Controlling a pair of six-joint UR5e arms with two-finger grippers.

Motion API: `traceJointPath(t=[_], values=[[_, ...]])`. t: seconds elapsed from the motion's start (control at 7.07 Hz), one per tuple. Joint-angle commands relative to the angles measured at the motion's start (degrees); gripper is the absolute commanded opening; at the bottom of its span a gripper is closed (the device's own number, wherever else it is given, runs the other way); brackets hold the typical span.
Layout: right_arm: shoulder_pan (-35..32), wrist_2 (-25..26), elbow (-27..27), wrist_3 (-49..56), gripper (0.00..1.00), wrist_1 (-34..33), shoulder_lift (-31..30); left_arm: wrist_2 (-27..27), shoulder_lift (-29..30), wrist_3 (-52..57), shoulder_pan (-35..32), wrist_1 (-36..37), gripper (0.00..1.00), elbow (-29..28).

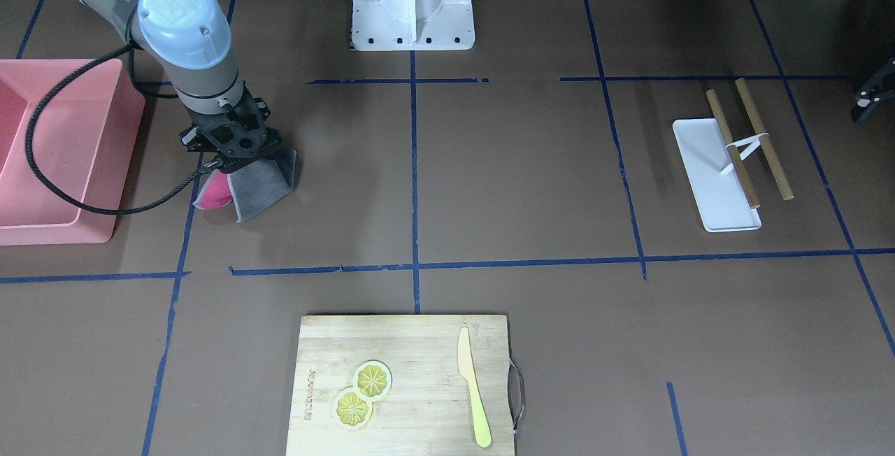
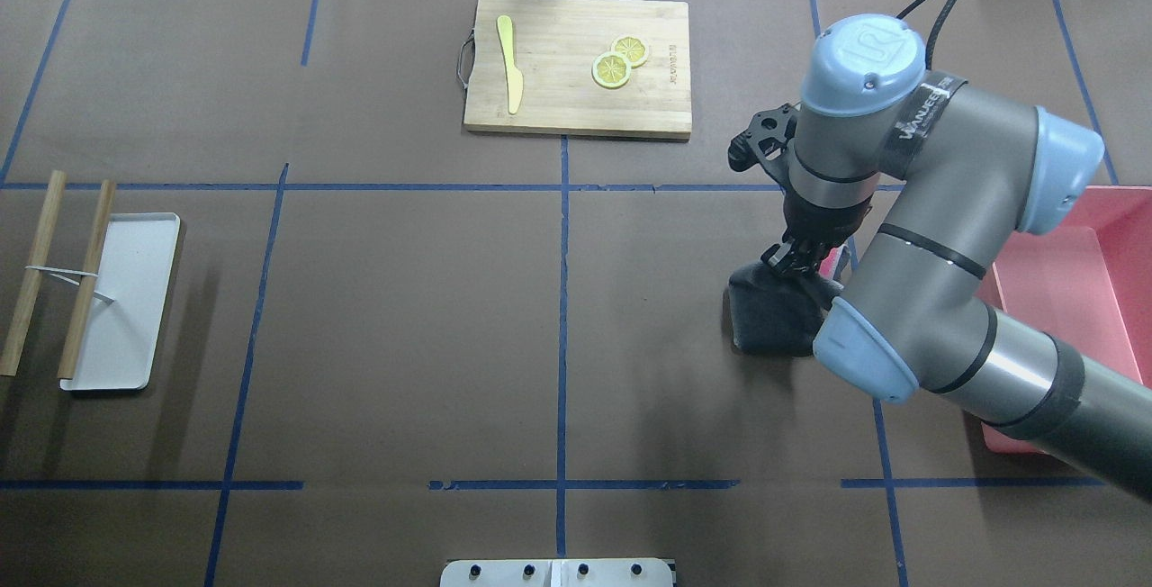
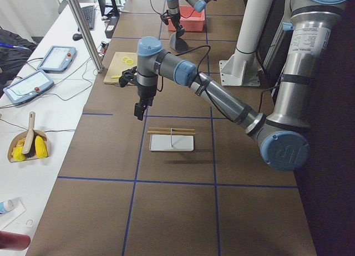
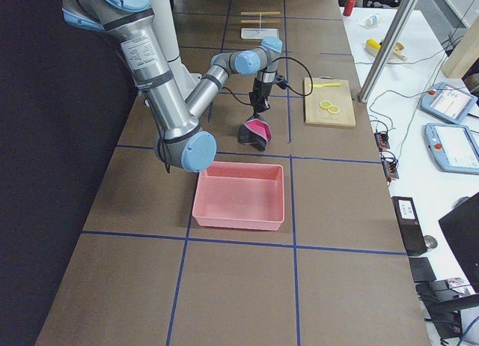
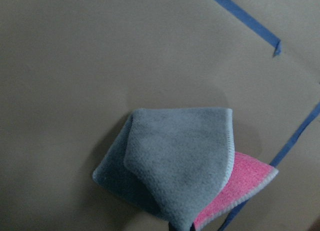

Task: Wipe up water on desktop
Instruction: 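Wipe the cloth across the table surface with the right gripper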

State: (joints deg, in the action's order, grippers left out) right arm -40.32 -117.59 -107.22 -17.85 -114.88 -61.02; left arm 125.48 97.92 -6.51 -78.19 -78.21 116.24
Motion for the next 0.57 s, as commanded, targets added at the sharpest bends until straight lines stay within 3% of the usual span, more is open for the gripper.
traceJointPath(t=[0.0, 0.14, 0.42], values=[[2.08, -5.16, 2.61, -3.3, 0.02, 7.33, 0.11, 0.03, -0.09, 0.09, 0.05, -0.01, 1.0, -0.4], [4.7, -6.06, 3.93, -14.21, 0.02, 13.13, 0.46, 0.03, -0.09, 0.09, 0.05, -0.88, 1.0, -0.92], [9.62, -6.07, 7.71, -24.56, 0.02, 25.1, 1.08, 0.03, -0.09, 0.18, -0.04, -3.26, 1.0, -2.68]])
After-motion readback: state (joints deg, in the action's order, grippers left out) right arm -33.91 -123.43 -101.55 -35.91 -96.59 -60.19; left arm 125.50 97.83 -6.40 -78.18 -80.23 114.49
